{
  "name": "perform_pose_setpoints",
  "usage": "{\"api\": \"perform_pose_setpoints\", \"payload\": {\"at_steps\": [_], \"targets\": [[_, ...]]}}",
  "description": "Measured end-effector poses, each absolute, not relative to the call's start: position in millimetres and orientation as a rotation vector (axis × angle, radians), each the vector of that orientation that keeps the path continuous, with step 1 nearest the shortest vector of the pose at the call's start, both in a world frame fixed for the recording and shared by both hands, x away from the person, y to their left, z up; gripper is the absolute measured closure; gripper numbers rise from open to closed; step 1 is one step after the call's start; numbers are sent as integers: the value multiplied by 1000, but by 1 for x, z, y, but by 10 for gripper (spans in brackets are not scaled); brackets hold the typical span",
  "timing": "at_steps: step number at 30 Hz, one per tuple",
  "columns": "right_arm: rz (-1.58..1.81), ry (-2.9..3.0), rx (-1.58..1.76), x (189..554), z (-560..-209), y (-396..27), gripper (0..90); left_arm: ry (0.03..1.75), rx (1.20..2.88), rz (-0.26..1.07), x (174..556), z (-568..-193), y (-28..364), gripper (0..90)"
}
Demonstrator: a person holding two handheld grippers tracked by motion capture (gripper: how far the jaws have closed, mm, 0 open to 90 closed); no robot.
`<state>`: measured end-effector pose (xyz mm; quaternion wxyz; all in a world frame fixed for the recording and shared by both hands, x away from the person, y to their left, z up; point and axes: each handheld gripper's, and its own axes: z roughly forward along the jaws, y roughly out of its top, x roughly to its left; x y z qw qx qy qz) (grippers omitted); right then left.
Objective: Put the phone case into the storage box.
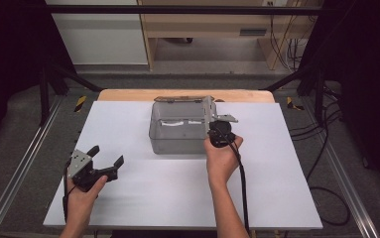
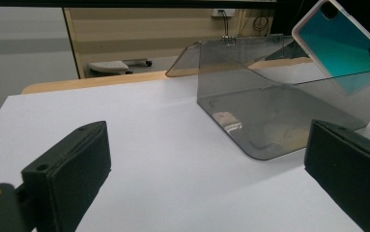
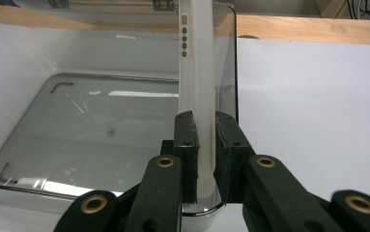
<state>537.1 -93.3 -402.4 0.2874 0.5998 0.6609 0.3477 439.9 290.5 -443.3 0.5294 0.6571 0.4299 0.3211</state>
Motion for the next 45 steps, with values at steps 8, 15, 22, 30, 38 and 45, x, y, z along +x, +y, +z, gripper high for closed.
{"api": "perform_pose_setpoints", "payload": {"at_steps": [8,15,22,30,38,45], "targets": [[912,1771,1610,539,-403,-93,810,1024,1570,762,440,-443,290,26],[916,1772,1614,539,-404,-94,810,1024,1570,763,440,-443,290,27],[921,1769,1609,539,-404,-93,810,1024,1570,763,440,-443,290,27],[932,1765,1606,538,-405,-92,810,1024,1571,762,440,-443,290,27],[934,1769,1603,539,-407,-90,810,1022,1572,762,440,-443,290,28],[932,1770,1610,539,-408,-90,809,1023,1572,761,440,-443,290,28]]}}
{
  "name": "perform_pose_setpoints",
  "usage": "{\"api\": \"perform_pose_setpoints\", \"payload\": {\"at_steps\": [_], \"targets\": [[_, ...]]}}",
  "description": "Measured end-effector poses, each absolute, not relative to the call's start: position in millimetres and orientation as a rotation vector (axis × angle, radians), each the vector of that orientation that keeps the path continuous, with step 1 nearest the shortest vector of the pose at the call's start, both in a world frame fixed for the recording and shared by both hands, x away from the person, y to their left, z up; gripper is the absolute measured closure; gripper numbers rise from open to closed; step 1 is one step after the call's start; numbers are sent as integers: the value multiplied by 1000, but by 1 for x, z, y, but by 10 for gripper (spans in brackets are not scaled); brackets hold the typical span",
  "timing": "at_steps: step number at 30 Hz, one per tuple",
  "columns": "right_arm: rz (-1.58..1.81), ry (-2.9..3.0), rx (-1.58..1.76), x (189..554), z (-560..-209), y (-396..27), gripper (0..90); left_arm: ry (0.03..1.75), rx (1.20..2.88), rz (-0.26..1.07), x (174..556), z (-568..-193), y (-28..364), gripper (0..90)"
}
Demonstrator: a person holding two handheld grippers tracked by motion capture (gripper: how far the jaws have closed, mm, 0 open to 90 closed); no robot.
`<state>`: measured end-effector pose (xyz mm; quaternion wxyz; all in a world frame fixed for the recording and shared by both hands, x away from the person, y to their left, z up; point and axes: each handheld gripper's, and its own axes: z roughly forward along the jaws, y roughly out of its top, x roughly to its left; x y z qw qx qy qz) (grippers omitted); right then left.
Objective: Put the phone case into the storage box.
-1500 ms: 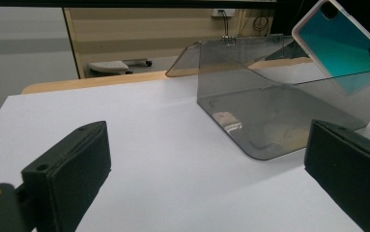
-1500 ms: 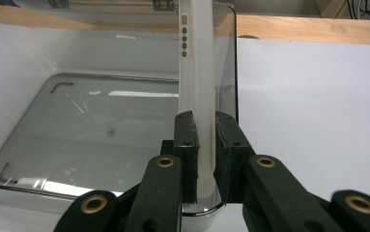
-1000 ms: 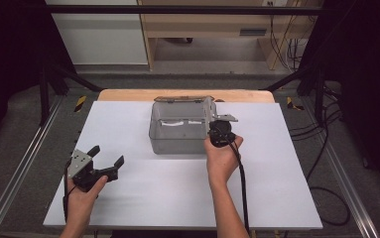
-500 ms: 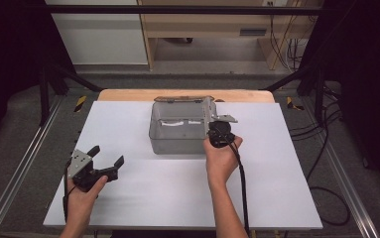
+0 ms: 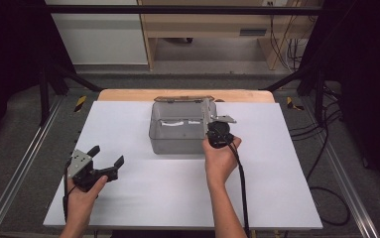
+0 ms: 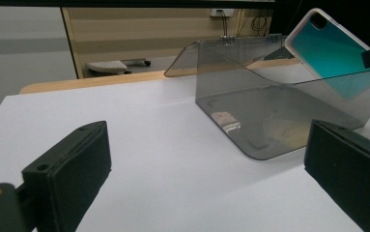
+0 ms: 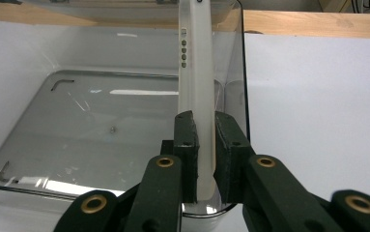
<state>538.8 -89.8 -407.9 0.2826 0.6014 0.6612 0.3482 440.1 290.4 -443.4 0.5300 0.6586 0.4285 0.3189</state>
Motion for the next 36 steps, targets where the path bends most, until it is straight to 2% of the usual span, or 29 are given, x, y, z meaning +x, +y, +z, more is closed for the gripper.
{"api": "perform_pose_setpoints", "payload": {"at_steps": [36], "targets": [[873,1787,1622,543,-411,-86,804,1027,1568,754,441,-444,292,29]]}}
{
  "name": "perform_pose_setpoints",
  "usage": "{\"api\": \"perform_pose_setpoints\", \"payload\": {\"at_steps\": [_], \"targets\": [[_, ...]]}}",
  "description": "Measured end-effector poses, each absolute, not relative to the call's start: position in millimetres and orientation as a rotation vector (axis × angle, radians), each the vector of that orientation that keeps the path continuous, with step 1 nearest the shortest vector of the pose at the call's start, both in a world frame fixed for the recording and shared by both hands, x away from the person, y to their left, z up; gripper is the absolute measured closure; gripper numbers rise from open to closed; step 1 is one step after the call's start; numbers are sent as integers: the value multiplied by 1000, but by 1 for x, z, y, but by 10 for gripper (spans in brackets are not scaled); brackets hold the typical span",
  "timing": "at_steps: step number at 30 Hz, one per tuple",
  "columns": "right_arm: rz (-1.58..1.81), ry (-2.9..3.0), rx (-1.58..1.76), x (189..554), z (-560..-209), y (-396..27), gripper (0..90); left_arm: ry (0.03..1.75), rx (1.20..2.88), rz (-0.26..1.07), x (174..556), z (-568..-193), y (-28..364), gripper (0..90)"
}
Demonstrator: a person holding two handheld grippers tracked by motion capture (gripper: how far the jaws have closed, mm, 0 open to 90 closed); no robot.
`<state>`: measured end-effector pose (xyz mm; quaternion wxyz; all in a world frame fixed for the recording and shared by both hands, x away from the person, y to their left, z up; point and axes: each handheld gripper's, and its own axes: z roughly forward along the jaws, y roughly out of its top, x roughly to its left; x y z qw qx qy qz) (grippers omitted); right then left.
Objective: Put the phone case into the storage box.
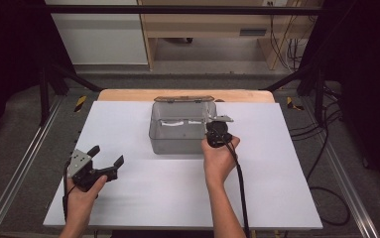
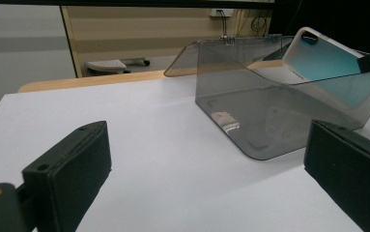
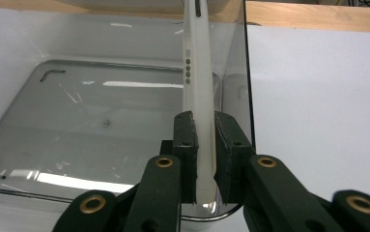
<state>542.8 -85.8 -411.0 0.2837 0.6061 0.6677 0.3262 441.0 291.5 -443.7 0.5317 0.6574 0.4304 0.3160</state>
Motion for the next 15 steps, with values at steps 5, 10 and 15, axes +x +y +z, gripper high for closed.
{"api": "perform_pose_setpoints", "payload": {"at_steps": [5,10,15], "targets": [[865,1787,1622,543,-412,-85,806,1032,1563,749,441,-444,292,29],[859,1794,1615,543,-412,-85,806,1033,1562,748,441,-444,292,29],[864,1798,1616,543,-412,-84,797,1033,1563,748,441,-444,292,29]]}}
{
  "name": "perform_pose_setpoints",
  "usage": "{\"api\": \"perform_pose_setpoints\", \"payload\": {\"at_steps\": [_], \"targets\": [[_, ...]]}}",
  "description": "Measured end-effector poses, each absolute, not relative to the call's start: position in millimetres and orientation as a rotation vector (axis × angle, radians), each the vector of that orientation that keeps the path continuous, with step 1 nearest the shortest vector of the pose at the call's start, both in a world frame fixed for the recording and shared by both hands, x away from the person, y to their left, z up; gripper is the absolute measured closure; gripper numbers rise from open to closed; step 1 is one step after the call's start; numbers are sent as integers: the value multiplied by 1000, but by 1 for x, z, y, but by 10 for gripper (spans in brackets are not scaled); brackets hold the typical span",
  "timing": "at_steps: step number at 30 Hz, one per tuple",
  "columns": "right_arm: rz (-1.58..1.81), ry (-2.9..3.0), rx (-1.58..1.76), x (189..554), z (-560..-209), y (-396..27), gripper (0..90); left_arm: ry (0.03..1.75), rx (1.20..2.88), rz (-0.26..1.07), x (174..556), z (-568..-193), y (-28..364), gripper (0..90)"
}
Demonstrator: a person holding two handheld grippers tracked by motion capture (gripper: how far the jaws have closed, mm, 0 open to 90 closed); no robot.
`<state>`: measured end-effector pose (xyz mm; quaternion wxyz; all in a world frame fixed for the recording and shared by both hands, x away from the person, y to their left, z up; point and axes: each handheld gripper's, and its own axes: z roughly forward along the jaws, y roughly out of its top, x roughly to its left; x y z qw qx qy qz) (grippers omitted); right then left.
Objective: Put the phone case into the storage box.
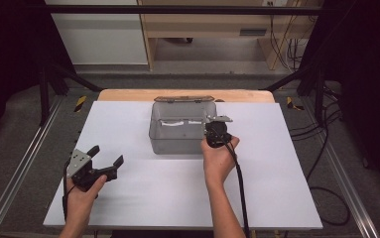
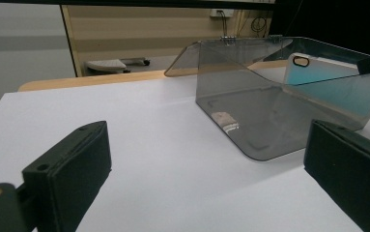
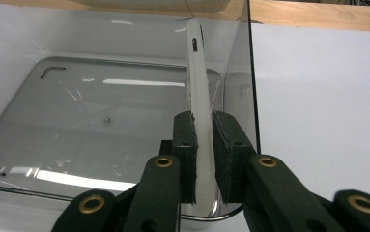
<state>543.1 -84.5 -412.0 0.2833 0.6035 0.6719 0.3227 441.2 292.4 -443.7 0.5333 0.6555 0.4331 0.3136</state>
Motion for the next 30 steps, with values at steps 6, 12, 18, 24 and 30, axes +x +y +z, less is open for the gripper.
{"api": "perform_pose_setpoints", "payload": {"at_steps": [6,12,18,24,30], "targets": [[866,1798,1614,543,-412,-84,786,1032,1562,748,441,-444,292,29],[867,1794,1611,543,-411,-85,782,1032,1562,748,441,-444,292,29],[878,1779,1586,540,-409,-85,768,1032,1561,749,441,-444,292,29],[897,1758,1544,537,-404,-83,759,1032,1561,750,441,-444,292,29],[919,1752,1526,535,-401,-83,740,1032,1560,751,441,-444,292,29]]}}
